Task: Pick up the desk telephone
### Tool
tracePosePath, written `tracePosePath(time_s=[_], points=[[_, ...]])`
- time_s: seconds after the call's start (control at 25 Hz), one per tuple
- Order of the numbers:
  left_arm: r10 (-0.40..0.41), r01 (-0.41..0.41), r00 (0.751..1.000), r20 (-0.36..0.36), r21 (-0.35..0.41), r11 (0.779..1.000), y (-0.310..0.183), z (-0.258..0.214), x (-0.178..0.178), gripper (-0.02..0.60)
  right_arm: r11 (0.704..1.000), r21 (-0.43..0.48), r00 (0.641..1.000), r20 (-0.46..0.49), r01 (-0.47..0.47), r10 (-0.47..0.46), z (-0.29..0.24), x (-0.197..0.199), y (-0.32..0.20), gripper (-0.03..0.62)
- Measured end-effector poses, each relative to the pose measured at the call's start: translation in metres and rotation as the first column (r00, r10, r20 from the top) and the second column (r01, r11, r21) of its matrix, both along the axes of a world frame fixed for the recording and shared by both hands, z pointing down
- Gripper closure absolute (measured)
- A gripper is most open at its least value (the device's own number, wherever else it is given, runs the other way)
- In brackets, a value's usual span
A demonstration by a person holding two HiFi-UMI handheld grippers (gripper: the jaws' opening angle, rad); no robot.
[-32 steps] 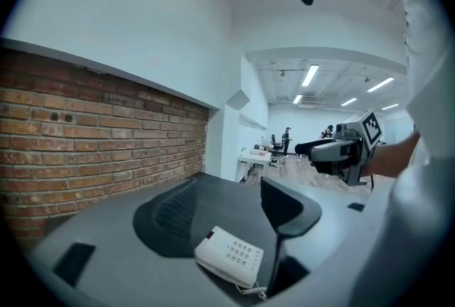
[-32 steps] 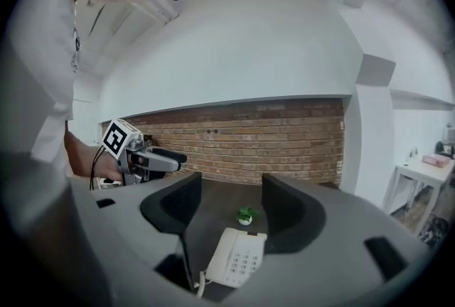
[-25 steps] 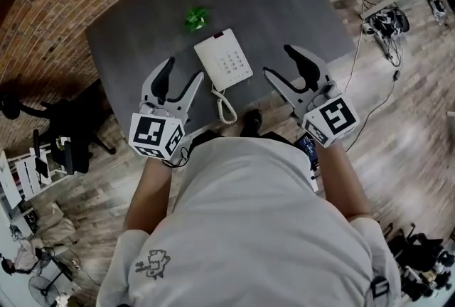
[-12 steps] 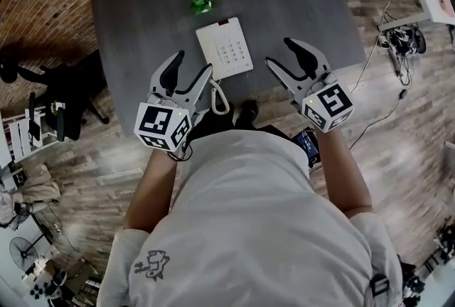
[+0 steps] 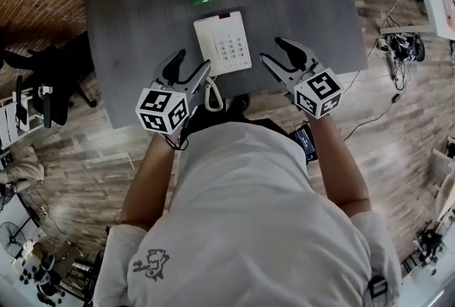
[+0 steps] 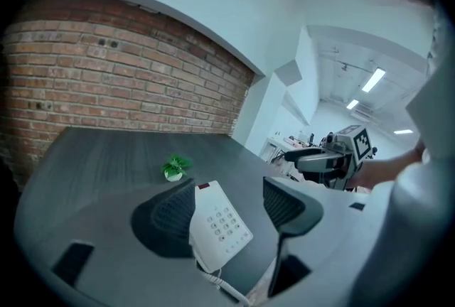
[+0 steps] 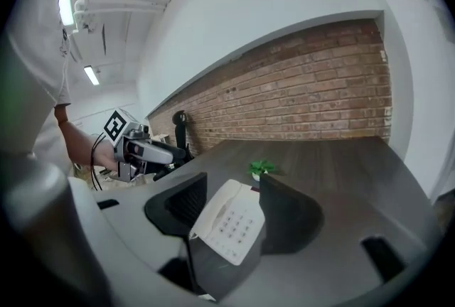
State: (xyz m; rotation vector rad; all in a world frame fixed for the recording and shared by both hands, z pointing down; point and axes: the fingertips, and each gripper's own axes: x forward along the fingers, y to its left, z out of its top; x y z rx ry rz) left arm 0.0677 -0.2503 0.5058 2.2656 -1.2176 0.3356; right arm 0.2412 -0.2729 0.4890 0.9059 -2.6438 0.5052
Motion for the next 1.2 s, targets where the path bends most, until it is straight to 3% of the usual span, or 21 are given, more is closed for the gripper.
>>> tracePosePath(time_s=[0.32,0.48,0.64,0.92,1.2], points=[[0.064,-0.063,0.998,-0.002,-0.181,0.981,-0.004,0.096,-0.003,0.256,0.981,-0.166,0.995,-0.013,0.096,-0.099,0.074,-0.018,-0.014,0.398],[0.058,-0.072,0.996,-0.066,-0.236,0.969,-0.008,0.124,-0.004,0.253,0.948,-0.289,0.990,-0.016,0.129,-0.140,0.116,-0.024,-0.017,0.405],[0.076,-0.114,0.988,-0.132,-0.312,0.943,-0.004,0.150,0.001,0.247,0.920,-0.370,0.988,-0.028,0.131,-0.152,0.149,-0.025,-0.018,0.413],[0.030,-0.084,0.988,-0.152,-0.360,0.929,-0.019,0.186,-0.004,0.242,0.871,-0.481,0.991,-0.036,0.096,-0.129,0.197,-0.024,-0.027,0.426],[0.065,-0.143,0.973,-0.222,-0.354,0.924,-0.026,0.202,0.002,0.236,0.831,-0.548,0.990,-0.032,0.100,-0.139,0.224,-0.028,-0.032,0.444]])
